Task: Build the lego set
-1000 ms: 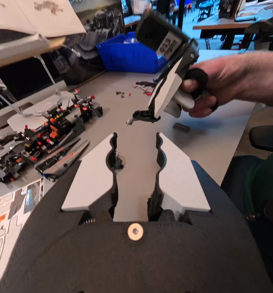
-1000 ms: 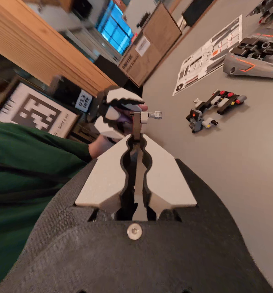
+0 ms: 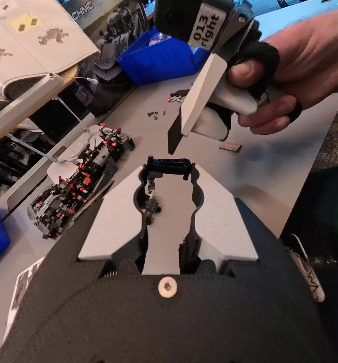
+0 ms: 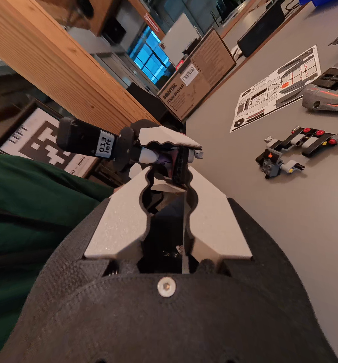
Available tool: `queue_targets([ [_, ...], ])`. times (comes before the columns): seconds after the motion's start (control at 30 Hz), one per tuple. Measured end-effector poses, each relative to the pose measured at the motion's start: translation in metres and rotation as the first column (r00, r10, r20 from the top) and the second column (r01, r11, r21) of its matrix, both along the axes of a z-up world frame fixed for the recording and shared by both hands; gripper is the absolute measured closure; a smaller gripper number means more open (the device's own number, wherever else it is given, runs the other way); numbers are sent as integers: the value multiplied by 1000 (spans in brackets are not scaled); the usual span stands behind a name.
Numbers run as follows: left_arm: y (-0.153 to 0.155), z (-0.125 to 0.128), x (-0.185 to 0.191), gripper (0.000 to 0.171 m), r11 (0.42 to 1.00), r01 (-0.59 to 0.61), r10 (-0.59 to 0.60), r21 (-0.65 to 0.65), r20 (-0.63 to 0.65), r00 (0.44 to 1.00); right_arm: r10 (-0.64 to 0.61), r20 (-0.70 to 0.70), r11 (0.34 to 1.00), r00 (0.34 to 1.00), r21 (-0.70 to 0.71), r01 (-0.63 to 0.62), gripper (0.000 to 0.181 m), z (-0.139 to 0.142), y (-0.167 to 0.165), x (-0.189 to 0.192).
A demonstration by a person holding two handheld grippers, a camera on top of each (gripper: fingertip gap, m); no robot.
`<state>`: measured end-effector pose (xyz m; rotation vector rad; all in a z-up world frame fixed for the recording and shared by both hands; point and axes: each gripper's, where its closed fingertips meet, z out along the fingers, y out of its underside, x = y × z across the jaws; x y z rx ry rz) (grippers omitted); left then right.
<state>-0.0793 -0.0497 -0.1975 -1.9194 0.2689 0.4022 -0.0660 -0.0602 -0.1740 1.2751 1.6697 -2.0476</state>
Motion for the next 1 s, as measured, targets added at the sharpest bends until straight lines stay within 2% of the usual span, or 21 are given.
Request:
queue_targets([
  [0.27,4,-9,3,129,998,8,-9,-69,-21,1000,-28,6,980,1000,196,27,154,-19,-5,-2],
  [0.4,6,-19,5,129,989,11,-19,-150,-53,998,-53,10,958,999,283,48,166,-32,-4,-5],
  [0.5,7,-26,2,129,979,-4,-16,-205,-94,995,-65,5,942,998,332,59,167,-39,-3,-8],
  [0.77,14,-18,-3,129,987,-5,-6,-163,-66,998,-57,54,994,997,92,52,168,-30,4,-14],
  [1.0,19,-11,-11,124,993,-40,32,-111,-78,996,-87,46,994,995,66,84,168,-23,14,-18],
])
